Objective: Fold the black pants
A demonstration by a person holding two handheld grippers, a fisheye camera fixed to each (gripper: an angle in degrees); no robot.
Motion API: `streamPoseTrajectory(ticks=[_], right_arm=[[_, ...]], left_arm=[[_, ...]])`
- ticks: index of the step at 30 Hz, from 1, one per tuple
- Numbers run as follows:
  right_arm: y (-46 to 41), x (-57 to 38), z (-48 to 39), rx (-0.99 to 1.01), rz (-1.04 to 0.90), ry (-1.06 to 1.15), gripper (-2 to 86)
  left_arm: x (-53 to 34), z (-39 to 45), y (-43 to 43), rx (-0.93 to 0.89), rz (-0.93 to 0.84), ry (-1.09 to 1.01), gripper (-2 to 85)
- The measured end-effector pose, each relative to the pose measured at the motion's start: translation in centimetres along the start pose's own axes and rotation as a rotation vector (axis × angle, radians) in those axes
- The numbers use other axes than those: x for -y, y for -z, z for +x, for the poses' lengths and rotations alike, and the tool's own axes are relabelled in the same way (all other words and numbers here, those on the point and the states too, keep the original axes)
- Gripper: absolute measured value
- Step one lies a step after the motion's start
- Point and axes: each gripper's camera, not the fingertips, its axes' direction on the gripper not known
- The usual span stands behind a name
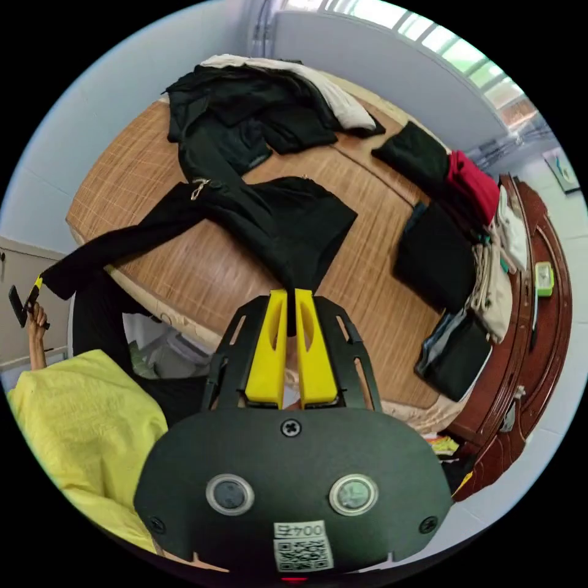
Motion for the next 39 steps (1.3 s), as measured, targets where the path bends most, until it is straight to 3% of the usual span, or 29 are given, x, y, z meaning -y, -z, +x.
streamPoseTrajectory(ticks=[5, 12, 15, 18, 22, 27, 34, 39], right_arm=[[-7.6, -4.4, 4.6, 0.12, -0.147, -0.112, 3.0], [-15.8, -8.4, 5.8, 0.224, -0.128, -0.316, 6.6], [-16.7, -11.0, 7.0, 0.162, -0.119, -0.429, 7.3], [-16.5, -13.6, 7.3, 0.143, -0.044, -0.499, 2.6], [-18.4, -13.5, 2.3, 0.375, 0.027, -0.277, -0.3], [-27.4, -8.7, -5.1, 0.156, -0.192, -0.118, -0.7], [-35.6, -4.8, -7.9, 0.044, -0.35, -0.045, -0.7], [-38.9, -3.6, -9.5, 0.027, -0.399, -0.006, -0.7]], left_arm=[[0.5, -0.2, 1.7, 0.053, -0.016, 0.018, 2.8], [2.3, 1.1, 3.0, 0.071, -0.035, 0.043, 2.6], [2.9, 1.3, 4.2, 0.096, -0.044, 0.058, 2.5], [3.6, 1.4, 5.3, 0.093, -0.033, 0.083, 2.5], [5.1, 2.2, 5.7, 0.08, -0.026, 0.095, 2.4], [8.5, 4.9, 5.8, 0.089, -0.059, 0.052, 2.5], [13.8, 7.5, 6.9, 0.105, -0.071, 0.02, 2.8], [24.0, 9.9, 6.7, 0.211, -0.119, -0.138, 3.6]])
